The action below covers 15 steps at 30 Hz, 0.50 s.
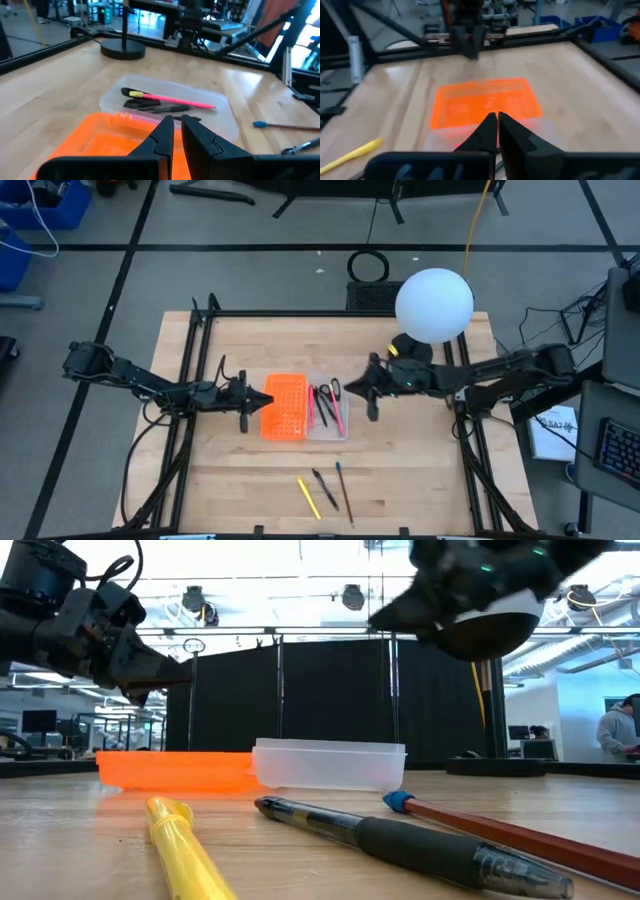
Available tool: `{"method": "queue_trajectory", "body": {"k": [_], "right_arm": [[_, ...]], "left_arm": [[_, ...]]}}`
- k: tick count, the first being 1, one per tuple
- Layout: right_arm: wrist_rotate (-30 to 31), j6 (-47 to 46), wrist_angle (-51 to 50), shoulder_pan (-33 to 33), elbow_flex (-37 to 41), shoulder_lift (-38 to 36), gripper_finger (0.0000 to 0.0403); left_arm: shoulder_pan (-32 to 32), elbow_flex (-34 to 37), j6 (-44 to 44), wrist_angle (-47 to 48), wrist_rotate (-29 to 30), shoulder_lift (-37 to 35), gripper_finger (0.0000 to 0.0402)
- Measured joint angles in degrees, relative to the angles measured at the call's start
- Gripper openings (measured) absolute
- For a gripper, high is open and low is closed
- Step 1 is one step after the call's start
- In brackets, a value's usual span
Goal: Pick & place school supplies into a supply box
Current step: Put the brown pencil into the transparent supply box
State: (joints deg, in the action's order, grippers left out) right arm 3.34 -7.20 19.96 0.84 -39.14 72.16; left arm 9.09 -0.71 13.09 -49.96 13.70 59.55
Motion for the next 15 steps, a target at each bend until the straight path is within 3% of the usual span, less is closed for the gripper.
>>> {"method": "queue_trajectory", "body": {"k": [6, 10, 15], "right_arm": [[8.50, -2.16, 14.60, 6.53, 14.07, -2.90, 0.0002], [10.33, -3.89, 24.13, 10.58, 19.73, -4.30, 0.0001], [10.09, 0.77, 28.42, 13.01, 22.95, -7.11, 0.0001]], "left_arm": [[0.91, -5.91, -0.69, 9.74, -0.22, 0.68, 0.0042], [3.13, -16.57, -0.89, 22.40, 1.72, 2.75, 0.0042], [7.76, -31.80, -3.51, 35.42, 4.08, 9.33, 0.0041]]}}
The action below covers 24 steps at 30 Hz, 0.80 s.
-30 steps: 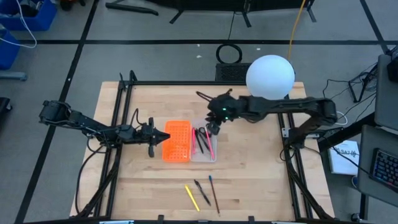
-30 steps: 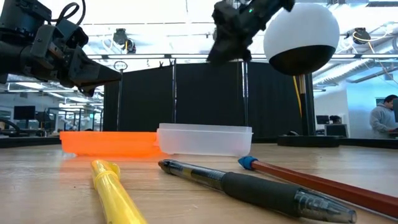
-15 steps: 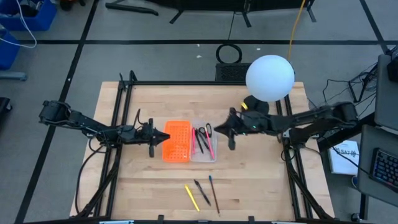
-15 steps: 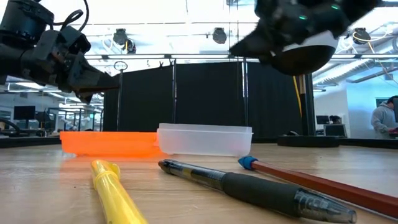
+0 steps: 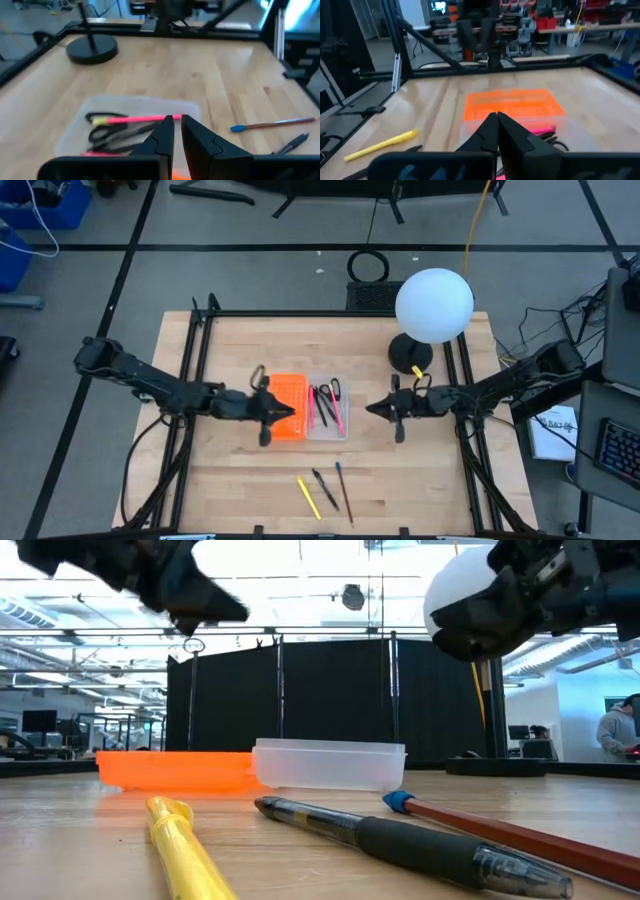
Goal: Pick & place school supplies into a supply box
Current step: Put the brown pencil into the transparent supply box
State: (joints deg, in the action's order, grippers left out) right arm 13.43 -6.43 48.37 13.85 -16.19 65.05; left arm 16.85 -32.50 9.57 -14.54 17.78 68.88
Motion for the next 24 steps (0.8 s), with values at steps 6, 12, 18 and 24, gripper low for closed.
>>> {"method": "queue_trajectory", "body": {"k": [6, 12, 18, 24], "right_arm": [[-5.98, 1.57, -1.61, 1.27, 3.15, -6.82, 0.0001], [-2.53, 2.27, -1.89, 1.09, 8.36, -19.54, 0.0000], [-1.58, 2.65, -2.10, 0.05, 12.78, -28.66, 0.0000], [-1.44, 1.50, -8.61, -1.34, 14.40, -33.81, 0.0000]], "left_arm": [[1.91, -15.46, 1.30, 18.66, 1.75, 10.18, 0.0006], [2.81, -25.75, -4.23, 26.14, -0.59, 19.86, 0.0006], [2.33, -36.03, -9.00, 33.37, -5.70, 29.29, 0.0005], [2.43, -47.66, -17.72, 39.38, -8.76, 40.41, 0.0012]]}}
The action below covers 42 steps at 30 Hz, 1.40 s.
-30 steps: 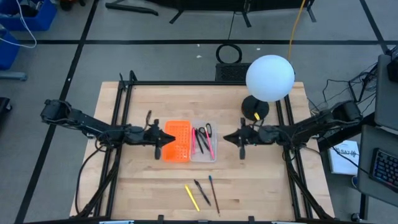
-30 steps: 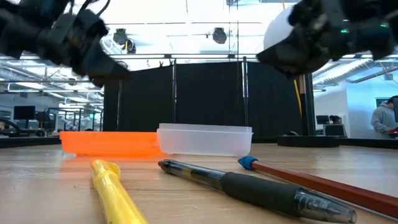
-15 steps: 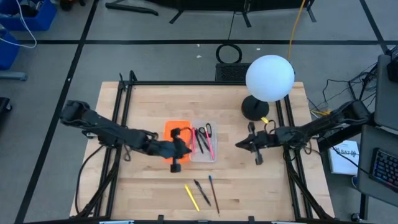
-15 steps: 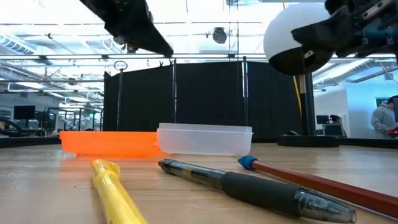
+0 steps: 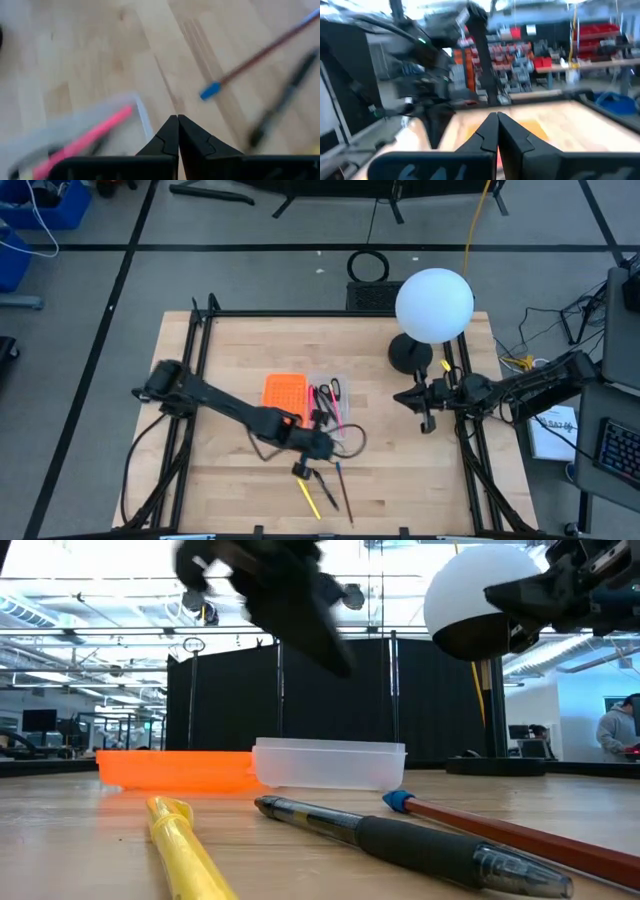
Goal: Pick & place school supplies into a supply box
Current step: Put the brown pencil into the transparent supply box
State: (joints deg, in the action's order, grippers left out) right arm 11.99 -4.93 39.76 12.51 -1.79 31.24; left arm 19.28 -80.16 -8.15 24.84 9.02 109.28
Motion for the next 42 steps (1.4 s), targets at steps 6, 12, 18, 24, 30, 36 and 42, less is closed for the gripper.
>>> {"method": "queue_trajectory", "body": {"k": [6, 12, 18, 24, 30, 36, 42], "right_arm": [[-0.04, -0.26, -0.57, -0.30, 0.10, -0.48, 0.0000], [-0.06, 1.08, -0.82, -0.30, 0.19, -0.50, 0.0000], [-0.04, 3.29, 1.16, -0.30, 0.21, -0.50, 0.0000], [-0.04, 3.73, 1.56, -0.30, 0.25, -0.47, 0.0000], [-0.06, 4.62, 1.69, -0.30, 0.25, -0.48, 0.0000], [-0.05, 5.18, 1.74, -0.33, 0.25, -0.48, 0.0000], [-0.06, 3.47, 1.60, -0.33, 0.30, -0.48, 0.0000]], "left_arm": [[2.79, -8.18, -14.39, 2.62, 0.66, 8.63, 0.0032], [5.32, -15.87, -21.08, 3.21, 4.09, 13.97, 0.0105], [4.66, -21.38, -28.06, 8.47, 2.14, 17.52, 0.0204], [3.88, -21.27, -39.62, 15.94, -1.67, 17.78, 0.0246], [2.86, -21.16, -41.17, 15.36, -4.82, 17.83, 0.0226], [1.15, -21.16, -40.76, 13.37, -7.16, 17.83, 0.0195], [-0.24, -21.13, -38.86, 11.50, -12.63, 17.83, 0.0176]]}}
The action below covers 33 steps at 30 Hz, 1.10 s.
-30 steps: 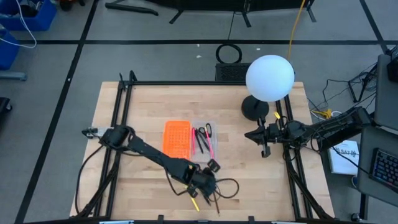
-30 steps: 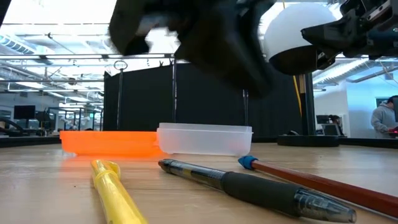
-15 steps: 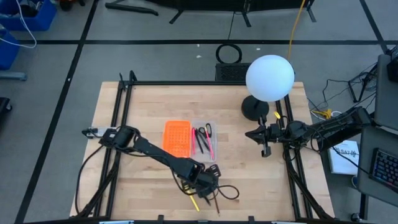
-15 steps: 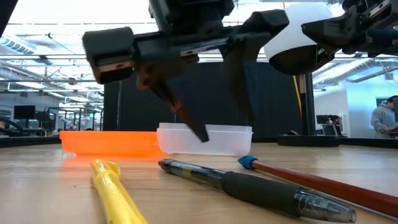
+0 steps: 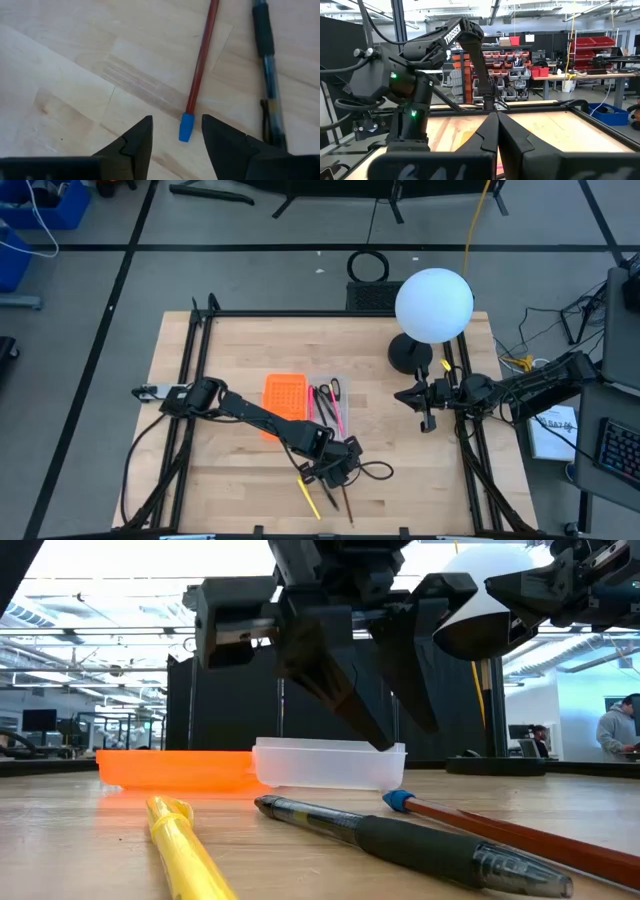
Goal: Pick & place school supplies into a supply box
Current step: Put the brown pencil into the transparent supply box
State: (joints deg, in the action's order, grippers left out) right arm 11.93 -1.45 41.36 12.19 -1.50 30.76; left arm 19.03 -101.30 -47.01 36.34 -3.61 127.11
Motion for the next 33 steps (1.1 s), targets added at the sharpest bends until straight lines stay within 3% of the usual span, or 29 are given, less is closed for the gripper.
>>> {"method": "queue_trajectory", "body": {"k": [15, 23, 27, 33], "right_arm": [[0.07, -0.78, -1.61, 0.00, 0.00, 0.31, 0.0000], [0.09, -2.31, -2.69, 0.00, 0.00, 0.76, 0.0000], [0.10, -2.36, -3.11, 0.00, 0.00, 0.79, 0.0000], [0.14, -2.36, -3.52, 0.01, 0.00, 0.79, 0.0000]], "left_arm": [[-1.06, -0.17, -8.60, -3.30, -0.07, 5.35, 0.0172], [-2.47, -0.15, -6.35, -2.07, -5.04, 5.51, 0.0171], [-2.65, -0.20, -4.74, -0.84, -5.54, 6.34, 0.0140], [-2.61, -0.13, -4.80, -0.02, -5.93, 7.02, 0.0054]]}}
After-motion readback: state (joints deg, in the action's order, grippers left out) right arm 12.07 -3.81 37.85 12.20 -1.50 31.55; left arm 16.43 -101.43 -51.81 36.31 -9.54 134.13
